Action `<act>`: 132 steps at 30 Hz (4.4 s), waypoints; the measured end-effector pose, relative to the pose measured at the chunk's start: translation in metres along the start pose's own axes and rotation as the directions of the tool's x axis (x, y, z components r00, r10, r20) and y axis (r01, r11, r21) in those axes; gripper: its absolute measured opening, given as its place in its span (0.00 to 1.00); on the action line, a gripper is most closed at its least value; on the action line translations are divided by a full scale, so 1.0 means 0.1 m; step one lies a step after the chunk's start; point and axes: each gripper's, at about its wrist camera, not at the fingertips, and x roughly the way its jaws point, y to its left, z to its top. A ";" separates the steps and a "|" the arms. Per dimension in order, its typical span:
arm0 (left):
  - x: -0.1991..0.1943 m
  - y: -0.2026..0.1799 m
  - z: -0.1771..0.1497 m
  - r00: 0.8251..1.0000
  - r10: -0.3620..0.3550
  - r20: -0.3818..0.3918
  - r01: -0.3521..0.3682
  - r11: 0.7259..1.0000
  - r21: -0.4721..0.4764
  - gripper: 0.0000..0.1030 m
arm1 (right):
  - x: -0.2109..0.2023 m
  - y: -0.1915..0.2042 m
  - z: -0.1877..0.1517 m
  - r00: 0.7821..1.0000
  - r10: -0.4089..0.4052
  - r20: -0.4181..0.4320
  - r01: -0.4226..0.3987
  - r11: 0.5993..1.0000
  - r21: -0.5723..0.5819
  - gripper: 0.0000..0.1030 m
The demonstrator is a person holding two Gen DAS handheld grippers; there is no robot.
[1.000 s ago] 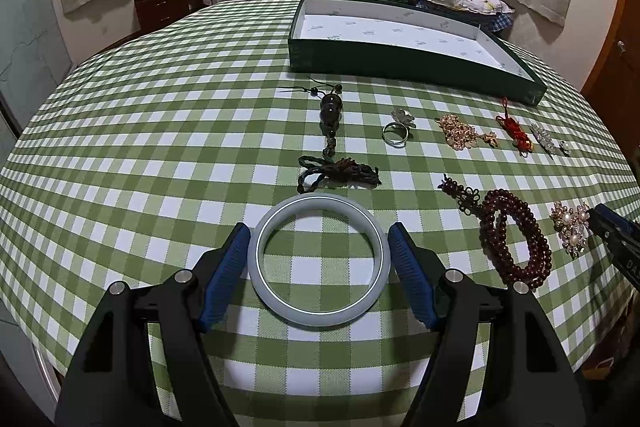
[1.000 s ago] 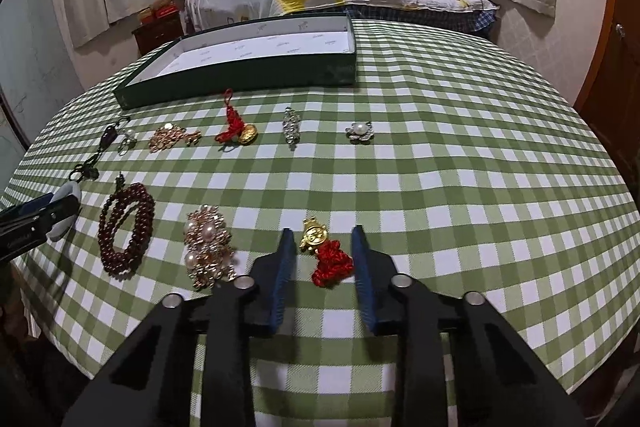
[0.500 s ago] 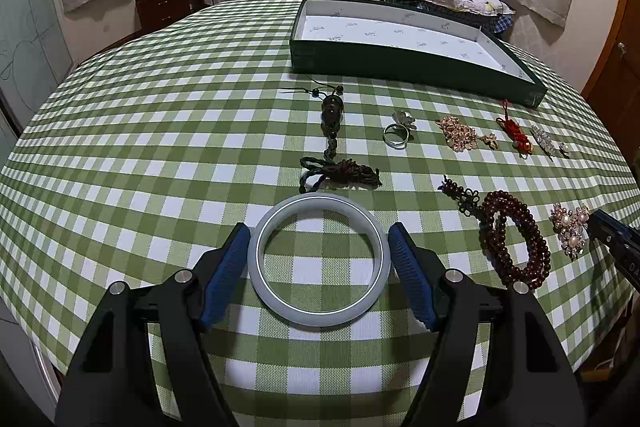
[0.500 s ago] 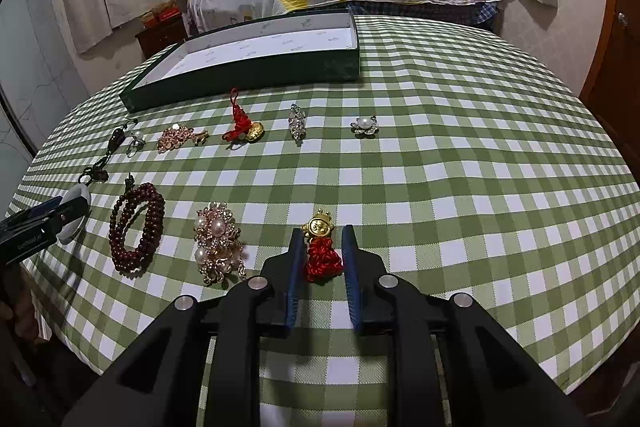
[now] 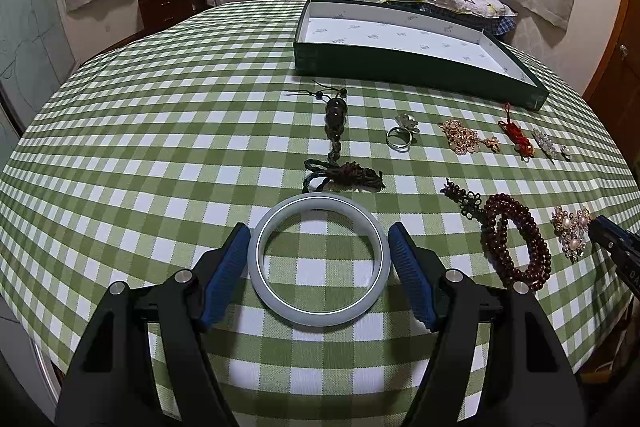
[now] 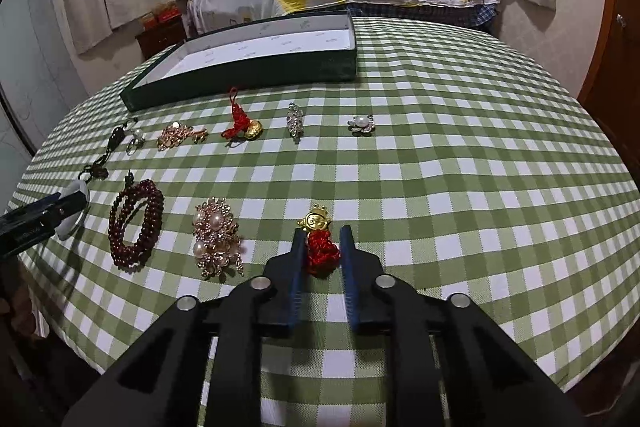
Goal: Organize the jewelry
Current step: 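Close the left tool on the bangle while the right tool closes on the red tassel charm, then lower the bangle into the green box with the left tool while the right tool lowers the charm there, then withdraw the left tool from the box while the right tool grasps the gold pearl brooch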
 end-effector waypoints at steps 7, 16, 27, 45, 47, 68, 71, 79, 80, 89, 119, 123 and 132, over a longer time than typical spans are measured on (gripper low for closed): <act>-0.05 0.04 0.02 1.000 0.001 0.022 0.000 1.000 -0.024 0.67 | -0.06 0.01 0.03 1.000 -0.001 0.031 0.001 1.000 0.001 0.13; -0.14 0.05 0.13 0.999 0.000 0.055 0.001 0.999 -0.035 0.67 | -0.25 0.04 0.20 0.994 0.009 0.105 -0.009 1.000 0.003 0.13; -0.24 -0.09 0.53 0.992 -0.027 0.127 0.029 0.999 -0.018 0.67 | -0.31 0.18 0.68 0.979 0.060 0.195 -0.058 0.998 -0.019 0.13; 0.54 -0.52 1.68 0.976 -0.058 0.208 0.045 0.997 0.068 0.67 | 0.48 0.13 1.78 0.963 0.071 0.259 -0.073 0.997 -0.003 0.13; 0.75 -0.53 1.72 0.983 -0.055 0.174 0.044 0.997 0.069 0.67 | 0.64 0.11 1.78 0.971 0.072 0.228 -0.074 0.997 0.001 0.13; 1.38 -0.48 1.68 0.998 -0.061 0.022 0.060 0.997 0.057 0.68 | 1.23 0.08 1.67 0.996 0.053 0.069 -0.053 0.999 0.004 0.14; 1.38 -0.49 1.69 0.998 -0.065 0.025 0.063 0.996 0.063 0.70 | 1.24 0.08 1.68 0.996 0.059 0.068 -0.059 0.998 0.009 0.14; 1.41 -0.50 1.71 0.997 -0.072 0.018 0.071 0.995 0.065 0.77 | 1.22 0.09 1.69 0.993 0.071 0.092 -0.072 0.997 0.006 0.45; 1.41 -0.50 1.71 0.997 -0.073 0.017 0.072 0.995 0.065 0.77 | 1.21 0.09 1.69 0.993 0.073 0.092 -0.074 0.997 0.006 0.45; 1.26 -0.50 1.74 0.996 -0.068 0.061 0.064 0.996 0.069 0.83 | 1.10 0.10 1.68 0.990 0.086 0.113 -0.087 0.996 0.002 0.45; -0.23 -0.07 0.37 0.986 0.046 0.163 -0.041 0.999 -0.032 0.83 | -0.07 0.42 0.19 0.988 0.111 0.105 -0.104 0.992 -0.076 0.45; -0.28 -0.03 0.19 0.987 0.055 0.148 -0.051 0.998 -0.033 0.83 | -0.04 0.45 0.06 0.989 0.118 0.089 -0.112 0.991 -0.075 0.45; -0.28 -0.02 0.06 0.990 0.060 0.130 -0.056 0.998 -0.030 0.83 | 0.07 0.47 0.00 0.992 0.113 0.063 -0.109 0.992 -0.066 0.45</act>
